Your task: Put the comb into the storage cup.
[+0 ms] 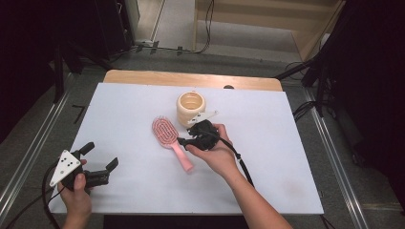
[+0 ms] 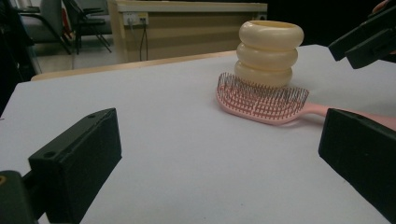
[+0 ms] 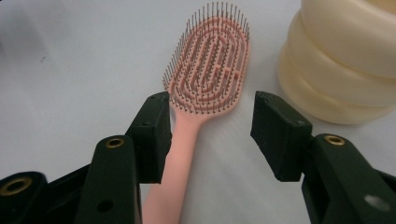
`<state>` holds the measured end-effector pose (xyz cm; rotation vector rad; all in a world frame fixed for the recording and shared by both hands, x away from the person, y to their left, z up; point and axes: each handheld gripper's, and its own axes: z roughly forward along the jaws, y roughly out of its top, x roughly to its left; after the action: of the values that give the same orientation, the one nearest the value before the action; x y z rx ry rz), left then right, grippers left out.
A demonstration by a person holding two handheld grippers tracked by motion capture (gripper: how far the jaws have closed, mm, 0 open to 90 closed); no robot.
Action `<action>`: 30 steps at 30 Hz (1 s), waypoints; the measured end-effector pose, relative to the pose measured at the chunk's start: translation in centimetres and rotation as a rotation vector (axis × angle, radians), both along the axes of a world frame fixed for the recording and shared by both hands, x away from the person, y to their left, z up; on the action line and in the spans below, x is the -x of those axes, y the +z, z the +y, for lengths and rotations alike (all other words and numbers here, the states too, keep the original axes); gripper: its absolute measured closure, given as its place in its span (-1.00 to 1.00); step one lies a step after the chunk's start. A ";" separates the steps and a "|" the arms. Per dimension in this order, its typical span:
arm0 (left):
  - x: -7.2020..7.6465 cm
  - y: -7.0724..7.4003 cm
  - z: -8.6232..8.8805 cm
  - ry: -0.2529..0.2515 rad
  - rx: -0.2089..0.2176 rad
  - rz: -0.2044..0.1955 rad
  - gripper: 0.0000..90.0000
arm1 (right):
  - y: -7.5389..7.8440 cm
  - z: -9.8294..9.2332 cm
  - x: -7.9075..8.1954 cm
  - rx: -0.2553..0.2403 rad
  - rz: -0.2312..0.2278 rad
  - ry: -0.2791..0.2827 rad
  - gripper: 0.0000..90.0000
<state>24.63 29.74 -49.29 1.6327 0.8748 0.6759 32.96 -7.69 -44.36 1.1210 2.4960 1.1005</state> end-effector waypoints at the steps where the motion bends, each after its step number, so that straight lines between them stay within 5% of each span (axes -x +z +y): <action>1: 0.0 0.0 0.0 0.000 0.000 0.000 -1.00 | 0.0 0.0 0.0 0.000 0.000 0.000 0.02; 13: 0.0 0.0 0.0 -0.003 0.002 -0.002 -1.00 | -1.4 1.8 -0.6 0.035 0.064 0.008 0.05; 30: 0.0 0.0 0.1 -0.008 0.001 -0.003 -1.00 | -3.6 3.6 -1.7 0.088 0.181 -0.050 0.17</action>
<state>24.65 29.81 -49.28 1.6331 0.8659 0.6722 34.66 -4.13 -47.99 1.3034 2.6059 0.9038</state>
